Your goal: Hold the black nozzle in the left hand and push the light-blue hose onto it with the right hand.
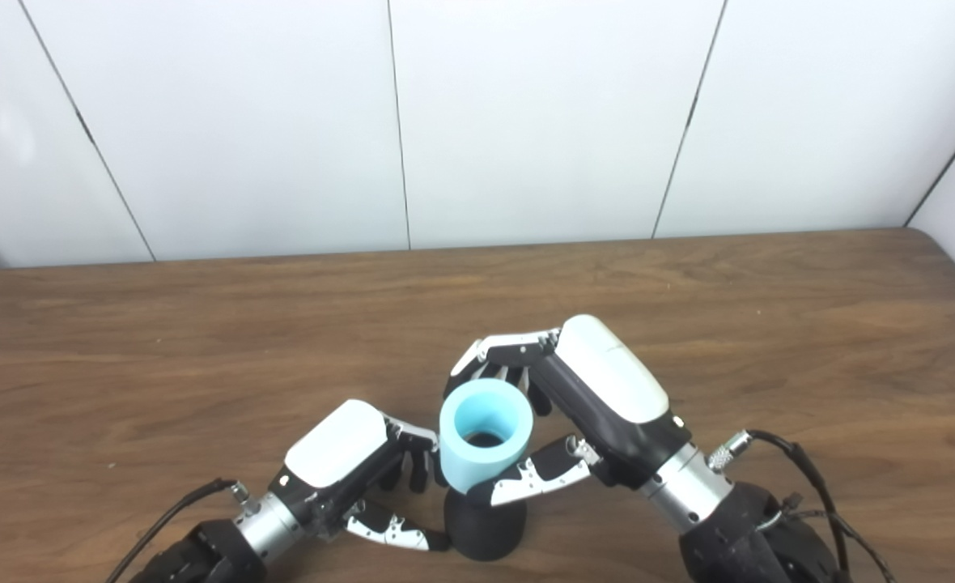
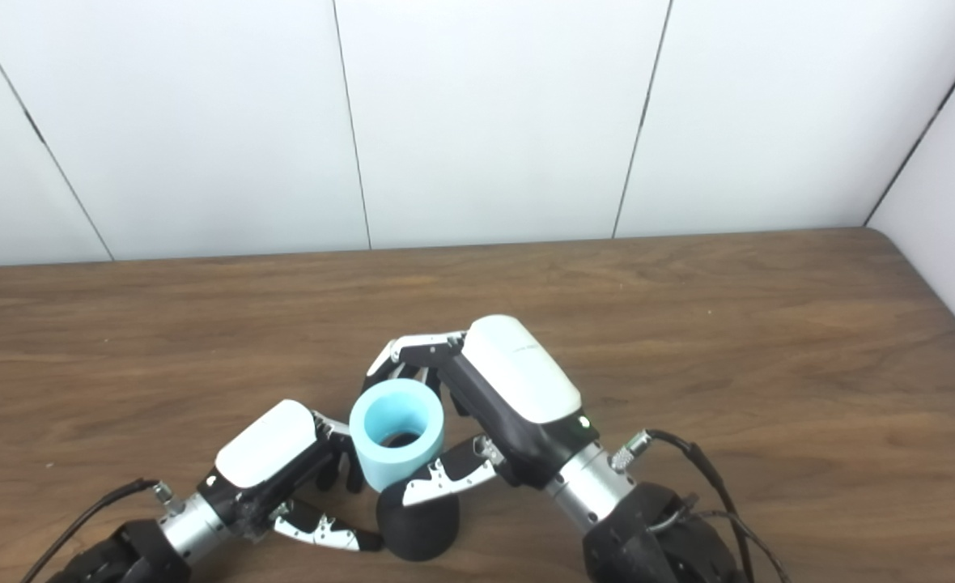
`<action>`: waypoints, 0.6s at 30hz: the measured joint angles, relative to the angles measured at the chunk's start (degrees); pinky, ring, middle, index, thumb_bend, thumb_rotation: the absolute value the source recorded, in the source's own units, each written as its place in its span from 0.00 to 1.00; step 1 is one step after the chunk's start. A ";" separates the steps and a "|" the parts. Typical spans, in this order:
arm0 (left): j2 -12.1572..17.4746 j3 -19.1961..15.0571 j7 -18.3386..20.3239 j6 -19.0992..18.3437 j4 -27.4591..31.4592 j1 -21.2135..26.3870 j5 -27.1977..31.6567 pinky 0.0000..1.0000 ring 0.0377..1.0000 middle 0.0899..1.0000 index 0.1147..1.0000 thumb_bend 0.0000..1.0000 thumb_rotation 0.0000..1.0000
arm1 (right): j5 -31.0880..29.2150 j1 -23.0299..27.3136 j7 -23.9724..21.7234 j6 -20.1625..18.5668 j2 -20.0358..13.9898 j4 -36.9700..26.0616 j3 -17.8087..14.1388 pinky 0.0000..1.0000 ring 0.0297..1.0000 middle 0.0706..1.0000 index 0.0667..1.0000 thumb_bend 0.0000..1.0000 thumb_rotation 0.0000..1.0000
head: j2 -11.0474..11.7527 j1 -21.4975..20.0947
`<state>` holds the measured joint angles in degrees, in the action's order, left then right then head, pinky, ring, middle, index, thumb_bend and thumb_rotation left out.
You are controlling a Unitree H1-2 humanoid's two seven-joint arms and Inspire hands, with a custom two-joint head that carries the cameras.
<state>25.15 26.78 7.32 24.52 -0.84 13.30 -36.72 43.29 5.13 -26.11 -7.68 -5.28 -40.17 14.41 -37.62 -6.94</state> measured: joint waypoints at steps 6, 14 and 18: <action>-0.03 -0.05 0.00 0.04 0.00 -0.02 0.02 0.55 0.49 0.44 0.42 0.52 0.00 | 0.13 -0.01 -0.38 -0.06 -0.01 -0.34 -0.30 0.13 0.36 0.46 0.44 0.52 0.00 | 0.00 -0.09; -0.06 -0.11 0.00 0.20 -0.01 -0.07 0.06 0.55 0.49 0.44 0.42 0.52 0.00 | 0.15 -0.01 -0.39 -0.06 0.00 -0.36 -0.63 0.13 0.30 0.40 0.51 0.50 0.00 | 0.00 -0.18; -0.08 -0.11 0.00 0.20 -0.01 -0.07 0.06 0.55 0.49 0.44 0.42 0.52 0.00 | 0.12 -0.01 -0.39 -0.05 -0.01 -0.36 -0.78 0.14 0.30 0.40 0.51 0.50 0.00 | 0.09 -0.18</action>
<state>25.07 26.66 7.33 24.73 -0.85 13.22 -36.66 43.41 5.12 -26.50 -7.73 -5.29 -40.53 13.63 -37.53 -7.12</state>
